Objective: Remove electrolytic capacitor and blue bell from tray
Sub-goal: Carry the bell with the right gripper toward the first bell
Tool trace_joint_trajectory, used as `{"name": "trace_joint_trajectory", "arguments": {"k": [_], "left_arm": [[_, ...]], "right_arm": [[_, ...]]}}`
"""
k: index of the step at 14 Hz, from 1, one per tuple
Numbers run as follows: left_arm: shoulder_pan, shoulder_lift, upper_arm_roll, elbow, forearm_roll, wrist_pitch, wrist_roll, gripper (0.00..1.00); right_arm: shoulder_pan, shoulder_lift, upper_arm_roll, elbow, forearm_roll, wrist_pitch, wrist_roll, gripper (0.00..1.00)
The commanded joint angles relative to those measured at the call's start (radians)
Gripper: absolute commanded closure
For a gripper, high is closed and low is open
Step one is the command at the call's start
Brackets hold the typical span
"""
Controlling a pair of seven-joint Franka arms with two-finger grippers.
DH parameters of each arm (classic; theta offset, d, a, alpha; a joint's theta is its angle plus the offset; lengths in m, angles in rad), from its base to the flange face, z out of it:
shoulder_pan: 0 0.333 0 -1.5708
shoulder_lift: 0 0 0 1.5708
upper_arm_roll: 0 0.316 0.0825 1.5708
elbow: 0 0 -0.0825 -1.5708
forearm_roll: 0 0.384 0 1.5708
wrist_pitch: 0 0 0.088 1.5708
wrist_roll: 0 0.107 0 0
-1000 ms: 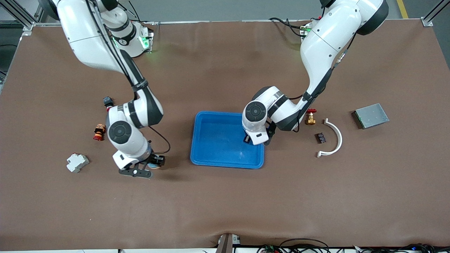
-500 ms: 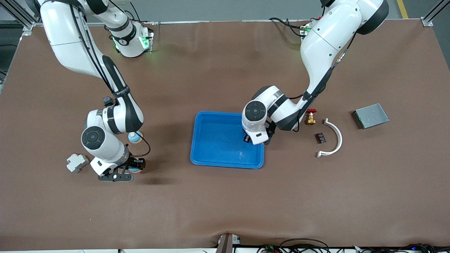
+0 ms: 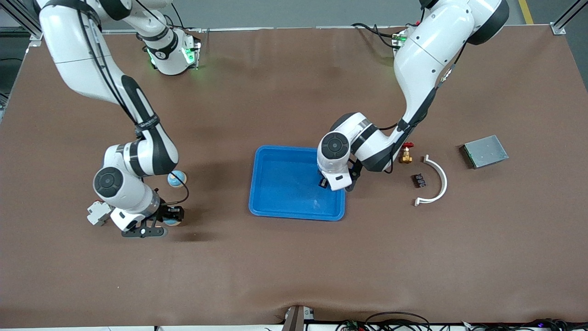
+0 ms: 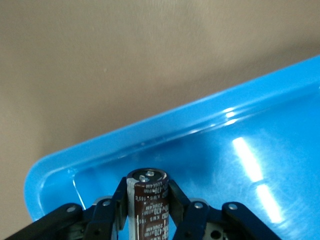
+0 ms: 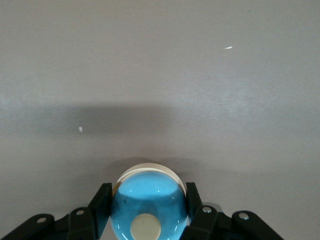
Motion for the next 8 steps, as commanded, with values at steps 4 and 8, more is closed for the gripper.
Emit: {"name": "trace_joint_trajectory", "arguments": {"k": [4,8], "left_arm": [[0.079,-0.127,-0.008,-0.011,-0.003,-0.124,0.161,0.98],[0.157,-0.178,-0.008,-0.016,-0.036,-0.198,0.302,0.98]], "right_arm": [[-0.062,0.008,0.044,-0.062,0.015,0.104,-0.074,1.0],[-0.07,0.014,0.042,-0.06,0.015,0.104,-0.077,1.0]]}}
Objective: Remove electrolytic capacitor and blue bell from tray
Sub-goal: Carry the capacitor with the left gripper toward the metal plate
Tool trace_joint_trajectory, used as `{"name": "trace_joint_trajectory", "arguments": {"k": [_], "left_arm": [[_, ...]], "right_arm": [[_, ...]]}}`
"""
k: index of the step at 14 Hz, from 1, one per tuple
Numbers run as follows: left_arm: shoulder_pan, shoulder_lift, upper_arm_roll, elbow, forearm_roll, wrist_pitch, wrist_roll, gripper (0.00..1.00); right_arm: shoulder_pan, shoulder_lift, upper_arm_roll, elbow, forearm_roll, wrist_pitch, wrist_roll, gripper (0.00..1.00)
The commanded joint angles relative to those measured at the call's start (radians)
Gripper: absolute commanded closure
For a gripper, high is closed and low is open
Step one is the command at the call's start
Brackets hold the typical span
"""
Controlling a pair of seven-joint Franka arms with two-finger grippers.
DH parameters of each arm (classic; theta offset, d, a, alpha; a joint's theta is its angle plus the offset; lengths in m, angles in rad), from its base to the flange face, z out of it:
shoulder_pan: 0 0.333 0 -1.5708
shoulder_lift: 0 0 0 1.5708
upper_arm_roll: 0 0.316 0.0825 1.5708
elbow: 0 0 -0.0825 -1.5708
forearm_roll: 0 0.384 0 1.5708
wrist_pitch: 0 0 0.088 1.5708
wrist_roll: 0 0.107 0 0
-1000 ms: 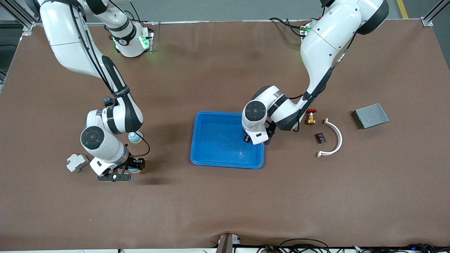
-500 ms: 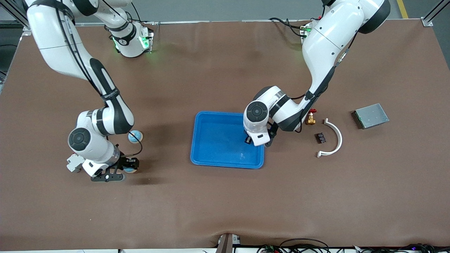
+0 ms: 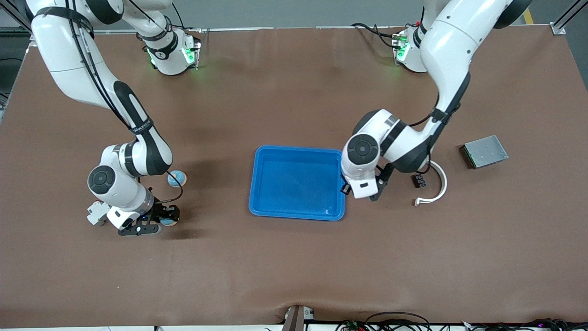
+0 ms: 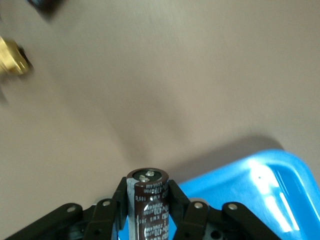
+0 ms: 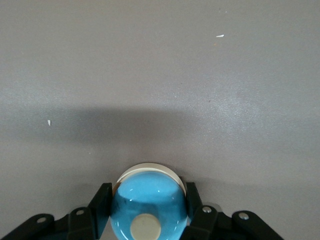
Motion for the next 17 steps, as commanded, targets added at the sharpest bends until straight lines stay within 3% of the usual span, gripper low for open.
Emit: {"name": "trace_joint_trajectory", "arguments": {"k": [1,7,10,17], "left_arm": [[0.064,-0.064,-0.006,-0.024,-0.044,-0.037,0.104,0.98],[0.2,-0.167,-0.009,-0.041,-0.118,-0.155,0.46,0.98],[0.304,-0.252,-0.03,-0.09,-0.132,-0.158,0.673,0.97],[0.53,-0.321,-0.036,-0.159,-0.132,-0.154,1.179,0.98]], "right_arm": [[-0.029,-0.006,0.015,-0.006,0.015,0.008,-0.021,1.0],[-0.031,0.001,0.015,-0.008,0.015,0.023,-0.027,1.0],[-0.032,0.005,0.015,-0.006,0.015,0.023,-0.027,1.0],[-0.034,0.013,0.013,-0.005,0.013,0.023,-0.029,1.0]]}}
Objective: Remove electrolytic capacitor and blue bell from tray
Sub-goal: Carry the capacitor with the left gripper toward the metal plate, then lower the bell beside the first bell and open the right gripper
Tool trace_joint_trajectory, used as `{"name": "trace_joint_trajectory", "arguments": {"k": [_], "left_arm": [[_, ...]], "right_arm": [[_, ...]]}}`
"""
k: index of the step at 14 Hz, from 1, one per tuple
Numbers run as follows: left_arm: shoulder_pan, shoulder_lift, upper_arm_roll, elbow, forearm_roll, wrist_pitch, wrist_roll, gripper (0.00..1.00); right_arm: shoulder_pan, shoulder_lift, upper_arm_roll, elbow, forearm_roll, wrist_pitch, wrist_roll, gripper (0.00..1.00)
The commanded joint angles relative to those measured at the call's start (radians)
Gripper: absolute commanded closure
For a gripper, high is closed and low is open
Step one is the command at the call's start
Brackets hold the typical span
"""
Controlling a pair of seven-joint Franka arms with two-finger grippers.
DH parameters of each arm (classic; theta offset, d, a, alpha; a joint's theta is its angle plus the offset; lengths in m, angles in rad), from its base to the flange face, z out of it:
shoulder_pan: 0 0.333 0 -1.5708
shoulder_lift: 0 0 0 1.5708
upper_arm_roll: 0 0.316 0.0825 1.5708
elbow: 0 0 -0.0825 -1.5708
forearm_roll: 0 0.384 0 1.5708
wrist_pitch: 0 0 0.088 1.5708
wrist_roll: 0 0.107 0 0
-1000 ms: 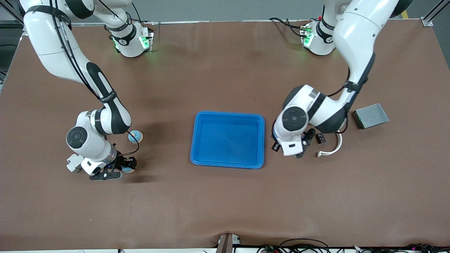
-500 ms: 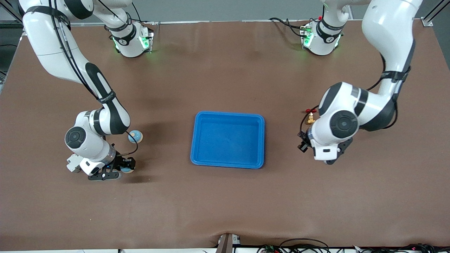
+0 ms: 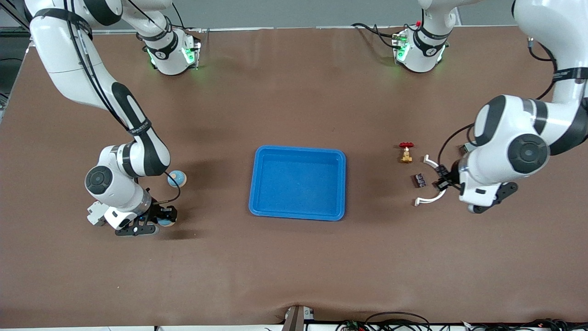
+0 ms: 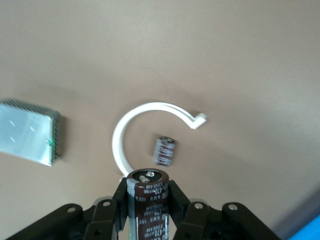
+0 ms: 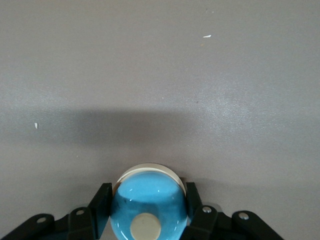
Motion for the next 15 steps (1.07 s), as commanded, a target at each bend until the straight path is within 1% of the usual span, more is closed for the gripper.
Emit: {"name": "trace_joint_trajectory", "arguments": {"k": [1,2,3,4,5,7,13,15], "left_arm": [[0.094,-0.044,-0.014,-0.041,-0.014,0.014,0.196,0.98],[0.116,-0.038,-0.014,-0.043,-0.008,0.029,0.247,0.98],[0.134,-0.03,-0.013,-0.049,-0.003,0.058,0.29,0.98],[0.145,-0.025,-0.013,-0.064,0.009,0.095,0.316,0.98],[0.151,-0.01,-0.011,-0.075,0.03,0.132,0.336,0.98],[0.173,0.031,-0.011,-0.076,0.088,0.181,0.361,0.98],[0.185,0.131,-0.005,-0.076,0.184,0.295,0.353,0.98],[0.184,0.155,-0.005,-0.076,0.207,0.316,0.341,0.98]], "right_arm": [[-0.021,0.008,0.015,-0.004,0.013,0.011,-0.025,1.0],[-0.021,0.008,0.015,-0.002,0.013,0.011,-0.025,1.0],[-0.021,0.011,0.015,0.0,0.013,0.011,-0.023,0.89],[-0.022,0.014,0.015,0.001,0.013,0.013,-0.025,0.14],[-0.022,0.016,0.015,0.001,0.013,0.02,-0.025,0.0],[-0.019,0.016,0.015,0.001,0.013,0.019,-0.022,0.0],[-0.012,0.003,0.016,0.007,0.013,0.0,-0.019,0.0],[-0.012,-0.015,0.019,0.015,0.015,-0.074,-0.017,0.0]]}}
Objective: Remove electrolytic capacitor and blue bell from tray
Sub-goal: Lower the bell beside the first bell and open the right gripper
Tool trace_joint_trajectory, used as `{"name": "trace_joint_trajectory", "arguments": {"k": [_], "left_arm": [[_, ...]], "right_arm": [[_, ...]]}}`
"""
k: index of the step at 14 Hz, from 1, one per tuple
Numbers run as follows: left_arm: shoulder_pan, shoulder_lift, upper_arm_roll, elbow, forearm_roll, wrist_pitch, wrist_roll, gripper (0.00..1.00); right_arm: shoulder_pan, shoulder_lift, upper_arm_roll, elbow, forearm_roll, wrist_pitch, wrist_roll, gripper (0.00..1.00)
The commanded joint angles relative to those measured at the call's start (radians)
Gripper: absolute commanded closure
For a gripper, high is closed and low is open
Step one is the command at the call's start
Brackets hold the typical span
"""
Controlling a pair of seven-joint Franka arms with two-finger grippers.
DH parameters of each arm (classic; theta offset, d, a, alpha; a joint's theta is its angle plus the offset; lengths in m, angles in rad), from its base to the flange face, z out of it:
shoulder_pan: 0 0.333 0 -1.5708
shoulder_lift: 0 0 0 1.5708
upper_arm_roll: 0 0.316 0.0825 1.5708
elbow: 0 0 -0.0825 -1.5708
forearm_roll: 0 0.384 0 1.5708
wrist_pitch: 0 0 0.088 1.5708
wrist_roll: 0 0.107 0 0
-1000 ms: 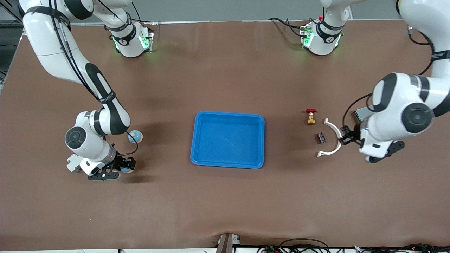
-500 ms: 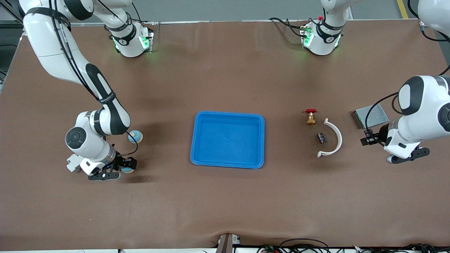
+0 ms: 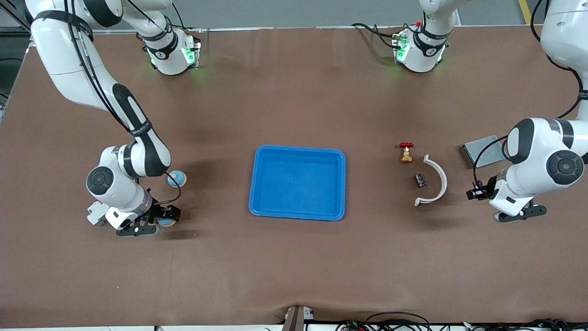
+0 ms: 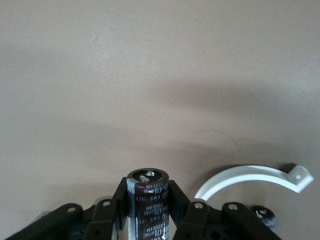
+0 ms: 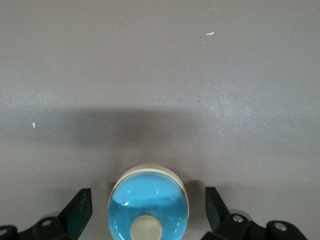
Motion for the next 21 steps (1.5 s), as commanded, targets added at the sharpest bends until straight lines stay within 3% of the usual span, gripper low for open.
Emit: {"name": "trace_joint_trajectory", "arguments": {"k": [1,7,10,21], "left_arm": [[0.012,0.018,-0.01,-0.001,0.037,0.028,-0.005,0.98],[0.011,0.08,-0.008,0.003,0.068,0.034,-0.003,0.98],[0.007,0.117,-0.008,0.007,0.109,0.034,-0.005,0.98],[0.009,0.175,-0.004,0.01,0.155,0.074,-0.005,0.97]], "right_arm": [[-0.011,-0.052,0.015,0.018,0.015,-0.111,-0.013,0.0],[-0.006,-0.118,0.015,0.035,0.013,-0.227,-0.016,0.0],[0.004,-0.147,0.014,0.081,0.012,-0.357,-0.009,0.0],[-0.012,-0.273,0.006,0.084,-0.004,-0.48,-0.03,0.0]]}}
